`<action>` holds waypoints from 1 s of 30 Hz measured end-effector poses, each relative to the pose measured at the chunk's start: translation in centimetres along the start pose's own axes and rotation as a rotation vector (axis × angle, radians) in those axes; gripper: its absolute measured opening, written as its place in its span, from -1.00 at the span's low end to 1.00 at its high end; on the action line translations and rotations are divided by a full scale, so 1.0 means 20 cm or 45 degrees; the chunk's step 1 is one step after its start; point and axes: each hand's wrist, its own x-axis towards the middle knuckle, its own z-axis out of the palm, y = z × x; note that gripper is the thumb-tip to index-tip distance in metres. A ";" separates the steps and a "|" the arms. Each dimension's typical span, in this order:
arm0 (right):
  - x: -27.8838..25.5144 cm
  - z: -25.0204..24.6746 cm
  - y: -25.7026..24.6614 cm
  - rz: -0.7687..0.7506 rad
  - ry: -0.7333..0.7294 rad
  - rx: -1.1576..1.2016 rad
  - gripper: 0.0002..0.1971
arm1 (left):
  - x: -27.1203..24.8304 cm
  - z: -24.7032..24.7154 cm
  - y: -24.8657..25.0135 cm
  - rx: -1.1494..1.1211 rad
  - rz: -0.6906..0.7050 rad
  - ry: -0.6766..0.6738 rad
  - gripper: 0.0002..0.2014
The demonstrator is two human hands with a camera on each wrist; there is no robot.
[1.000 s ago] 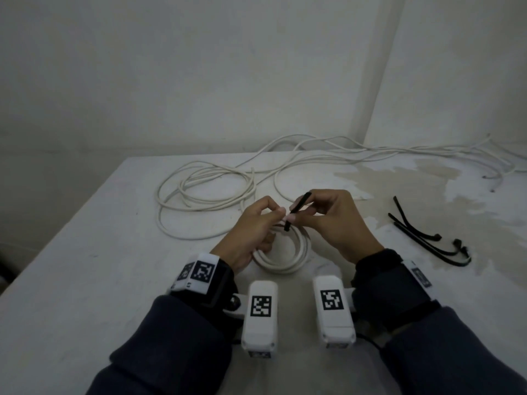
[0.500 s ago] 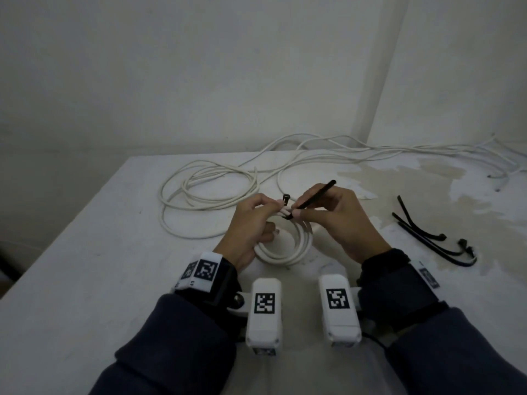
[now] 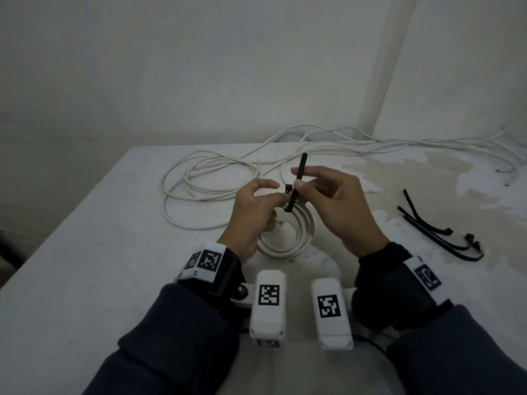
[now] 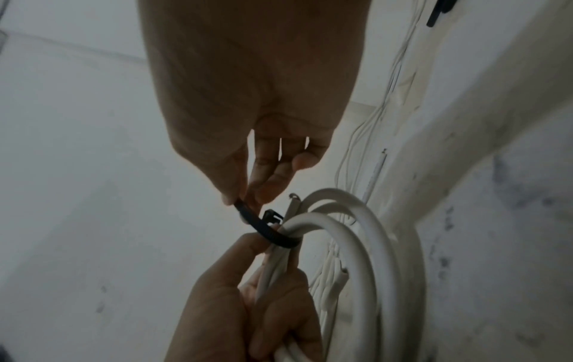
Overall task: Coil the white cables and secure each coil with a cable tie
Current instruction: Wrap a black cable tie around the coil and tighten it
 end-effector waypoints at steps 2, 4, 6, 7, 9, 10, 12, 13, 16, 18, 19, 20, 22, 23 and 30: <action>0.01 0.00 0.01 0.025 0.058 0.021 -0.77 | 0.00 0.00 0.00 0.003 0.021 -0.006 -0.87; 0.00 0.00 0.00 0.048 0.071 0.028 -0.78 | 0.00 0.00 0.00 -0.007 0.044 -0.013 -0.88; 0.00 0.01 -0.01 0.073 0.055 0.040 -0.80 | 0.00 0.01 0.00 -0.023 0.054 -0.011 -0.89; 0.00 0.02 -0.01 0.081 0.046 0.041 -0.80 | 0.00 0.01 -0.01 -0.029 0.056 -0.006 -0.89; 0.00 0.02 0.00 0.106 0.047 0.051 -0.80 | 0.00 0.01 -0.01 -0.047 0.055 0.007 -0.89; 0.00 0.01 0.00 0.123 0.047 0.059 -0.79 | 0.00 0.00 -0.01 -0.056 0.053 0.012 -0.89; 0.00 0.00 0.00 0.154 0.012 0.070 -0.75 | -0.01 0.00 0.00 -0.059 0.053 0.022 -0.90; 0.00 0.00 0.00 0.166 -0.022 0.075 -0.73 | -0.01 0.00 0.00 -0.052 0.053 0.026 -0.91; 0.00 -0.01 0.00 0.192 -0.108 0.077 -0.70 | -0.01 0.00 0.00 -0.026 0.064 0.025 -0.88; -0.01 -0.01 0.00 0.203 -0.132 0.049 -0.69 | -0.01 0.00 0.00 -0.021 0.072 0.017 -0.82; -0.01 -0.01 0.00 0.203 -0.131 0.045 -0.70 | -0.01 0.00 0.00 -0.020 0.075 0.017 -0.83; -0.01 -0.01 0.00 0.203 -0.124 0.046 -0.71 | -0.01 0.00 0.00 -0.022 0.077 0.016 -0.88; -0.01 0.00 -0.01 0.200 -0.112 0.043 -0.72 | -0.01 0.00 0.00 -0.026 0.082 0.012 -0.94; -0.01 0.00 -0.01 0.200 -0.116 0.037 -0.72 | -0.01 0.00 0.00 -0.023 0.087 0.009 -0.95; -0.01 -0.01 0.00 0.202 -0.120 0.026 -0.75 | -0.01 -0.01 -0.01 0.015 0.129 -0.003 -0.91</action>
